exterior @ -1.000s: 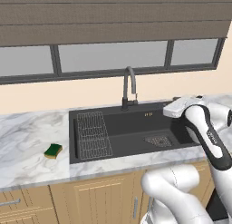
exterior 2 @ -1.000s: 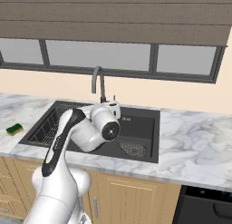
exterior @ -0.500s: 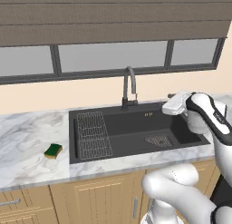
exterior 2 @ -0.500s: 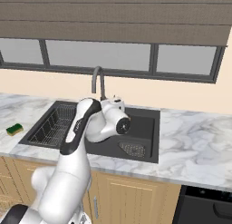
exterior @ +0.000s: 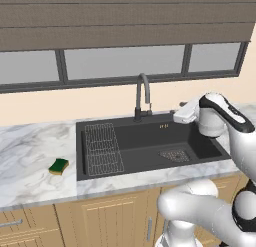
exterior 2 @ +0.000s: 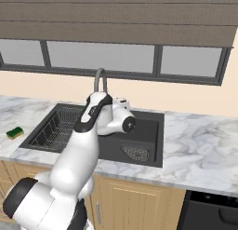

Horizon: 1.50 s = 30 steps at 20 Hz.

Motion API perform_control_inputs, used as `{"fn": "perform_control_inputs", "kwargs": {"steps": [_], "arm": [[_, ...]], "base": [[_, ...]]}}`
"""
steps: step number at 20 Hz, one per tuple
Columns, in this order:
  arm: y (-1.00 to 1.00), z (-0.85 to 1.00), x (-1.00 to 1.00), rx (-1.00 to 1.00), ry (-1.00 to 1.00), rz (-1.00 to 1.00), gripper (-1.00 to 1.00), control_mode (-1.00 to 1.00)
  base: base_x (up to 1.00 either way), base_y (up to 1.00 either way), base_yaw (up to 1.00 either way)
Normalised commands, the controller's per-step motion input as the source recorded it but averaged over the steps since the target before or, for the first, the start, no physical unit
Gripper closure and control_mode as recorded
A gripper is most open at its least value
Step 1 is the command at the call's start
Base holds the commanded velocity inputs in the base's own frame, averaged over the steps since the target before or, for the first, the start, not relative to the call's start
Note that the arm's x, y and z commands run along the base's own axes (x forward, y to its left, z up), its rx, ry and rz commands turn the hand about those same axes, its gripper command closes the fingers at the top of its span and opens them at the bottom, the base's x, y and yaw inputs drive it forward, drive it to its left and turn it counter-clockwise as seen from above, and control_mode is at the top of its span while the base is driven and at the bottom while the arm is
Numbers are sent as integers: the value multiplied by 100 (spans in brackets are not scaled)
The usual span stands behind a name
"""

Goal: Soak the sponge with water for a few seconds and then drop it inside the sink.

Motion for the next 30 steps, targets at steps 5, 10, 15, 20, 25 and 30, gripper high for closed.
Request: {"fn": "perform_control_inputs", "kwargs": {"steps": [5, 10, 15, 20, 25, 30], "arm": [[0, -33, 50, 0, 0, 0, -100, -100], [0, -29, 51, 0, 0, 0, -100, -100], [0, -21, 45, 0, 0, 0, -100, -100], [0, -16, 43, 0, 0, 0, -100, -100], [0, -8, 47, 0, 0, 0, -100, -100], [0, -2, 40, 0, 0, 0, -100, -100]], "base": [[0, 0, 0], [0, 0, 0], [0, 0, 0], [0, 0, 0], [0, 0, 0], [0, 0, 0]]}}
